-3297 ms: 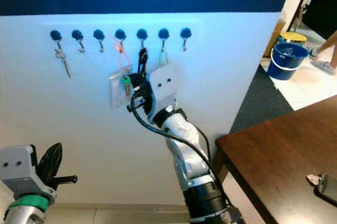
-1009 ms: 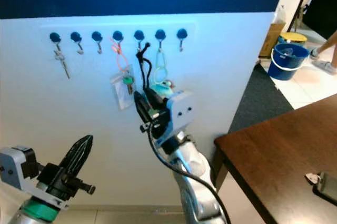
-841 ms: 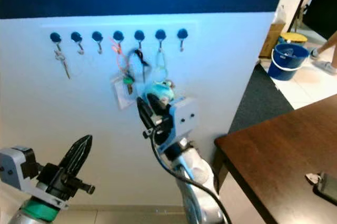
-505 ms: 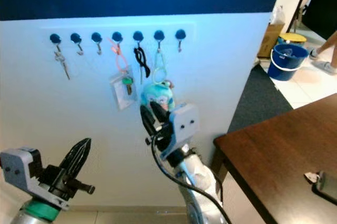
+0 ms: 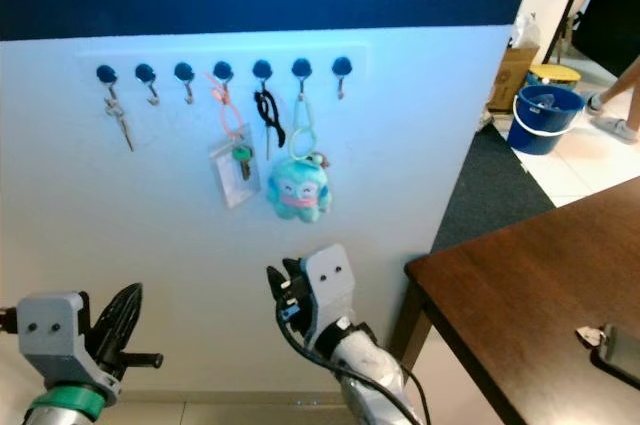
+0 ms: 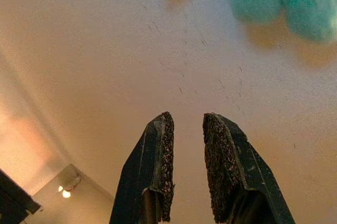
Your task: Hang keys on a hook
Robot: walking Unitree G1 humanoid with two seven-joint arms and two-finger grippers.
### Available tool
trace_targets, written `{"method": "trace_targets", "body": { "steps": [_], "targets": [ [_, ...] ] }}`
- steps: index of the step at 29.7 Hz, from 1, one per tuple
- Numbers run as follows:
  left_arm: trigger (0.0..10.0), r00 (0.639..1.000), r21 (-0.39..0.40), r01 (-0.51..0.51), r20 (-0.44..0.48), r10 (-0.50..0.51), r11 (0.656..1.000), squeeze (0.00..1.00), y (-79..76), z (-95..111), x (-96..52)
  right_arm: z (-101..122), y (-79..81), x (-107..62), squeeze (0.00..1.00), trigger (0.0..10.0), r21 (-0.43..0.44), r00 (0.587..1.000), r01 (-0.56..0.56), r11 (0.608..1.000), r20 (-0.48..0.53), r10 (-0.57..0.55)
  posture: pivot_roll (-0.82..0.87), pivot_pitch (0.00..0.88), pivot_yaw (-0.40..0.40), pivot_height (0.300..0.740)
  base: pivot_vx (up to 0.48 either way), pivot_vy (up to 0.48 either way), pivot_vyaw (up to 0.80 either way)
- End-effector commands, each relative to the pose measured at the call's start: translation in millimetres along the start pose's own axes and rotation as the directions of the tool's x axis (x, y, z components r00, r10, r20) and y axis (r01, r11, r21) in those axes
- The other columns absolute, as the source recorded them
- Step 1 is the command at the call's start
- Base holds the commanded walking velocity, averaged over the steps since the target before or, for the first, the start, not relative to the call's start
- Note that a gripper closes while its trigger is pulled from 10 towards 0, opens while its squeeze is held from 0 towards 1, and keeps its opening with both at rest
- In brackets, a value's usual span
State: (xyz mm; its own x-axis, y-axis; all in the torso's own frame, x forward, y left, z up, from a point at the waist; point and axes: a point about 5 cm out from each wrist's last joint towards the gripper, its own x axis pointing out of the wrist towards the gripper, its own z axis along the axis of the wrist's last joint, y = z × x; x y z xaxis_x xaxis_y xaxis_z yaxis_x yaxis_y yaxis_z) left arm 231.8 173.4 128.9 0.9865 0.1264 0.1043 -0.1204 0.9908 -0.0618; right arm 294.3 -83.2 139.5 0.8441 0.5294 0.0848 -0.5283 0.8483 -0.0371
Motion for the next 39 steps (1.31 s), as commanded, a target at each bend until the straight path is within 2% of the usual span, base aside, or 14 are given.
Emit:
{"method": "trace_targets", "body": {
  "steps": [1,3,4,6,14,27,39],
  "targets": [
    [10.0,0.997,0.042,-0.062,-0.044,0.063,0.997,0.0,7.9,-15,-3.6,-12,2.6,-3.3,0.0,10.0,0.017,1.0,0.019,1.0,-0.024,-0.018,-0.07,0.062,0.118,0.74,0.0,0.0,0.0],
    [10.0,0.997,0.042,-0.062,-0.044,0.063,0.997,0.0,7.9,-15,-3.6,-12,2.6,-3.3,0.0,10.0,0.017,1.0,0.019,1.0,-0.024,-0.018,-0.07,0.062,0.118,0.74,0.0,0.0,0.0],
    [10.0,0.995,0.044,-0.053,-0.084,0.057,0.998,0.0,-1.1,-26,-8.8,-23,2.4,-8.2,0.0,10.0,0.018,0.998,0.054,0.998,-0.047,-0.053,-0.07,0.053,0.113,0.74,0.0,0.0,0.0],
    [10.0,0.993,0.051,-0.049,-0.108,0.054,0.997,0.0,-5.6,-30,-11.3,-30,2.1,-10.6,0.0,10.0,0.009,0.995,0.07,0.997,-0.068,-0.07,-0.07,0.053,0.113,0.74,0.0,0.0,0.0],
    [10.0,0.99,-0.011,-0.104,-0.094,0.103,0.995,0.0,-2.0,-34,-12.3,-40,-6.4,-12.4,0.0,10.0,0.073,0.99,0.12,0.99,-0.089,-0.113,-0.07,0.054,0.089,0.74,0.0,0.0,0.0],
    [10.0,0.993,0.004,-0.037,-0.11,0.037,0.999,0.0,-18.0,-41,-12.0,-44,-10.1,-14.5,0.0,10.0,0.03,0.989,0.116,0.993,-0.1,-0.112,-0.05,0.056,0.064,0.74,0.0,0.0,0.0],
    [10.0,0.992,0.027,-0.037,-0.119,0.04,0.999,0.0,-20.3,-43,-15.5,-47,-9.3,-18.0,0.0,10.0,0.021,0.988,0.116,0.993,-0.11,-0.113,-0.06,0.047,0.066,0.74,0.0,0.0,0.0]
  ]
}}
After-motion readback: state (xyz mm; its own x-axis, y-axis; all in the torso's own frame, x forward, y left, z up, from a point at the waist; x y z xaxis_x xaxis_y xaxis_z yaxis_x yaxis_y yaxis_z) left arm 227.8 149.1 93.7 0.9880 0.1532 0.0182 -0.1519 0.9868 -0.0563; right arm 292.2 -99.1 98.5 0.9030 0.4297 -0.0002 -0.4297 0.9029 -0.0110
